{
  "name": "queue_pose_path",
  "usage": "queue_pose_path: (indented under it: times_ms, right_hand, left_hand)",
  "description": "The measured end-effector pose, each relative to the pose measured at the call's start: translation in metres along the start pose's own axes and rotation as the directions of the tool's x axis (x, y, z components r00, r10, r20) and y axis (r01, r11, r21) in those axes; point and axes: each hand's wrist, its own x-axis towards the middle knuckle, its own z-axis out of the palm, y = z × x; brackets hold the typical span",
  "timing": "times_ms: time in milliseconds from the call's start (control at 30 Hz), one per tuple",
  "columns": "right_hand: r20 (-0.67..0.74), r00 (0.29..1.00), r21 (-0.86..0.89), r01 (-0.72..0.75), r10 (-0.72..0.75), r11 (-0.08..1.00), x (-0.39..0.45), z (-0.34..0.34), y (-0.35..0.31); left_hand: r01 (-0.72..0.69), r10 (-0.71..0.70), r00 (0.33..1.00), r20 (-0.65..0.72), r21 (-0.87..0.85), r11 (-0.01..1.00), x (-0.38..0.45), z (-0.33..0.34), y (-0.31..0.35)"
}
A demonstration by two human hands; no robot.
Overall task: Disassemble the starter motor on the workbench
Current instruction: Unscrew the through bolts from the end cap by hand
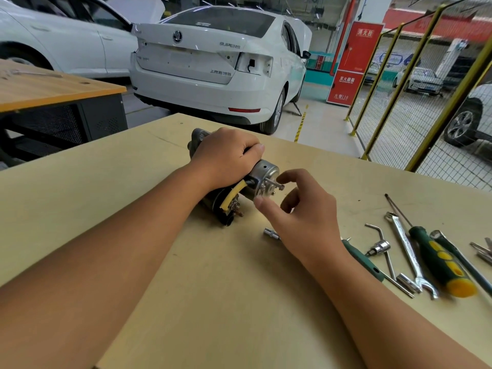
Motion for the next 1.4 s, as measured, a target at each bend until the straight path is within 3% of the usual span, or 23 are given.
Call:
queue_pose_path:
  times_ms: [1400]
  right_hand:
    - [-0.020, 1.000, -0.022, -0.016, 0.016, 1.000, 0.0040, -0.0013, 0.0010]
  left_hand:
    - [-0.002, 0.002, 1.000, -0.002, -0.011, 1.000, 0.0009, 0.0005, -0.0007]
